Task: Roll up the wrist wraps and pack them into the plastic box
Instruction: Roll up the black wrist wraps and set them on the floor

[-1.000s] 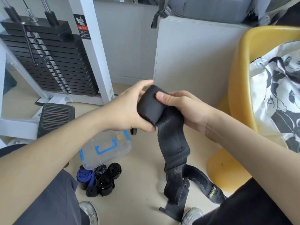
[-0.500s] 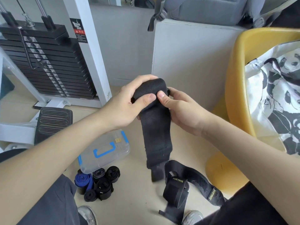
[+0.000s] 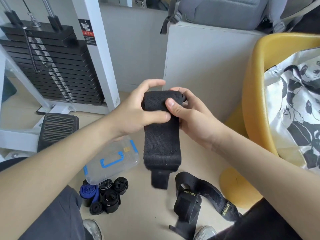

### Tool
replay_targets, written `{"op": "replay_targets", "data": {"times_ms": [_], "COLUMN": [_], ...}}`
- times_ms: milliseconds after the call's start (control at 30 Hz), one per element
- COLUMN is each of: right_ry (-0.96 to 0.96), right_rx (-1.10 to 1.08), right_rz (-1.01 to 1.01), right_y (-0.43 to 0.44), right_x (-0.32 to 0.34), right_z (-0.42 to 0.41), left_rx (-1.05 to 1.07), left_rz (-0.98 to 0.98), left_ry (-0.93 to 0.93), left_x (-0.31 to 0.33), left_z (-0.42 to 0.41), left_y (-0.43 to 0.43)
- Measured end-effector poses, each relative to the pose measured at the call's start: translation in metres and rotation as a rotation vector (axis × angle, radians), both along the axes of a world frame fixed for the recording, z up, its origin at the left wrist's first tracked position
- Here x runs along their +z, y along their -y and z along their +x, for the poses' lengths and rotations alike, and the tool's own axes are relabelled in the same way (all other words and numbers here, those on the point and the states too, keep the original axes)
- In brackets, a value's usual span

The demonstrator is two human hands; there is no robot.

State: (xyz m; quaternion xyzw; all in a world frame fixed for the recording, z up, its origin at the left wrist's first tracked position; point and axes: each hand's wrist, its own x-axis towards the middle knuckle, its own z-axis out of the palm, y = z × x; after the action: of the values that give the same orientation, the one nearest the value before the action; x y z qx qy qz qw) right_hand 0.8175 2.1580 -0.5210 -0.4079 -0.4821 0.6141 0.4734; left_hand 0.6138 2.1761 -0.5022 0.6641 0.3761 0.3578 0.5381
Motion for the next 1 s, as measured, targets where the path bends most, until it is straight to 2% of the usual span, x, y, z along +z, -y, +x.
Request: {"op": "replay_targets", "data": {"times_ms": [67,300,433,533,767,867,1000], "right_ry": [0.002,0.111,0.141,0.149,0.137,0.119,0.2], "right_rx": [-0.018,-0.01,-0.04,0.03,0.051,0.03,0.021], "right_rz": [0.035,0.084,0.02,-0.08,-0.096,-0.137,-0.181], "right_y": [0.0,0.003,0.007,0.01,0.009,0.007,0.007], "right_x": [0.001,0.009,0.009,0.005,0.001,0.0,0.0], "right_z": [0.0,-0.001,-0.003,-0.008,-0.004,-0.003,-0.003], "left_rx": [-0.053,-0.057,0.013,0.115,0.006,0.104,0.278], "left_rz": [-0.231,-0.417,-0.354,-0.265,-0.306,-0.221,-0.161], "left_ry": [0.176,0.217,0.219,0.168,0.267,0.202,0.099], "left_x": [0.001,0.004,0.004,0.0,-0.002,-0.007,-0.009], "left_z": [0.001,0.0,0.001,0.001,-0.002,-0.001,0.0], "left_y": [-0.001,-0.003,0.001,0.0,-0.004,-0.007,-0.012]}}
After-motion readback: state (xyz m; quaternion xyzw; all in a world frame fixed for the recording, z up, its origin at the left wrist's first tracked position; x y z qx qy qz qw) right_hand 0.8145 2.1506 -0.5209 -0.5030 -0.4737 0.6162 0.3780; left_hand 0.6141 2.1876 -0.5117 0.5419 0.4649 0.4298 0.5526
